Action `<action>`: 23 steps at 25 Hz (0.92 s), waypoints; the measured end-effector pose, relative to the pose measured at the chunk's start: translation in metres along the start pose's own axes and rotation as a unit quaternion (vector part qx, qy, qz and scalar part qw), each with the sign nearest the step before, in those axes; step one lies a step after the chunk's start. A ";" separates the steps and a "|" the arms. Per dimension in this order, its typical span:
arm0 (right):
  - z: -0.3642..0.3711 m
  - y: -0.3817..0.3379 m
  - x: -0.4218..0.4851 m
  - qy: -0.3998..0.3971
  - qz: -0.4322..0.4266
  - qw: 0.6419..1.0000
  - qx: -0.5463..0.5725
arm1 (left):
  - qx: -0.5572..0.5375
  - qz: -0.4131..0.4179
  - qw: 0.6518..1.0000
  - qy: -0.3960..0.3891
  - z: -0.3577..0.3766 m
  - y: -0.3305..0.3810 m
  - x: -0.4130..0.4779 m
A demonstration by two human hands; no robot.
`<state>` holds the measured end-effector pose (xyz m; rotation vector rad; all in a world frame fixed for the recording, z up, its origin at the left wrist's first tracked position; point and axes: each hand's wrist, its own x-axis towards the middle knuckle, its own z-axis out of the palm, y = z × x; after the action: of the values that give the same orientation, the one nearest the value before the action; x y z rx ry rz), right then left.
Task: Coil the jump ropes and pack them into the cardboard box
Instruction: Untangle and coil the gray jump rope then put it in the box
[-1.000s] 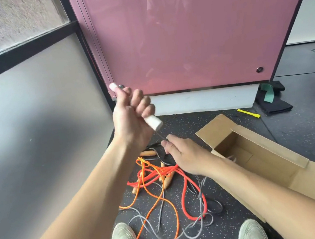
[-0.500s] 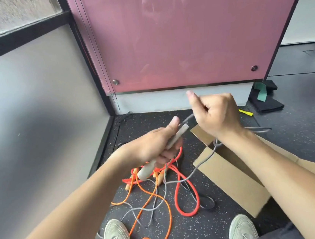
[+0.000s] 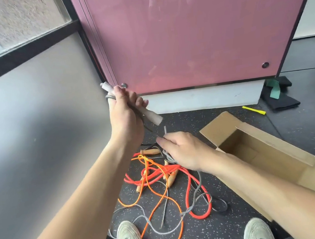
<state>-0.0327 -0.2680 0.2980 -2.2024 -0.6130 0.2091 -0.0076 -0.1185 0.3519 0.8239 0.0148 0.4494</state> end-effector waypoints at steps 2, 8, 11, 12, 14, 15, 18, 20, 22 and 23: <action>-0.005 -0.010 -0.001 -0.016 -0.020 1.000 -0.018 | 0.081 0.065 0.994 0.037 -0.015 -0.001 0.010; -0.046 0.007 -0.003 0.100 -0.051 0.967 -0.227 | 0.729 0.137 0.655 -0.143 -0.042 -0.015 0.000; -0.059 0.027 -0.002 0.228 -0.054 0.939 -0.254 | 0.736 -0.048 0.618 -0.274 -0.023 -0.029 -0.030; -0.060 0.033 -0.001 0.252 -0.058 0.933 -0.251 | 0.683 -0.141 0.644 -0.313 -0.015 -0.033 -0.039; -0.064 0.042 0.001 0.290 -0.049 0.926 -0.238 | 0.537 -0.300 0.694 -0.374 -0.001 -0.034 -0.054; -0.067 0.045 0.003 0.307 -0.045 0.924 -0.225 | 0.451 -0.356 0.720 -0.389 0.005 -0.030 -0.060; -0.068 0.051 0.009 0.319 -0.039 0.927 -0.195 | 0.142 -0.429 0.810 -0.373 0.020 -0.021 -0.063; -0.055 0.046 0.011 0.268 -0.012 0.945 -0.188 | -0.009 -0.352 0.875 -0.332 0.023 -0.015 -0.050; -0.040 0.042 0.010 0.179 0.027 0.965 -0.187 | -0.121 -0.222 0.937 -0.239 0.018 0.000 -0.027; -0.036 0.039 0.009 0.137 0.036 0.972 -0.188 | -0.180 -0.164 0.954 -0.174 0.012 0.012 -0.014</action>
<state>0.0014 -0.3095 0.2922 -2.5607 -0.4455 -0.1903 -0.0226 -0.1255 0.3666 0.5169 -0.2488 -0.0150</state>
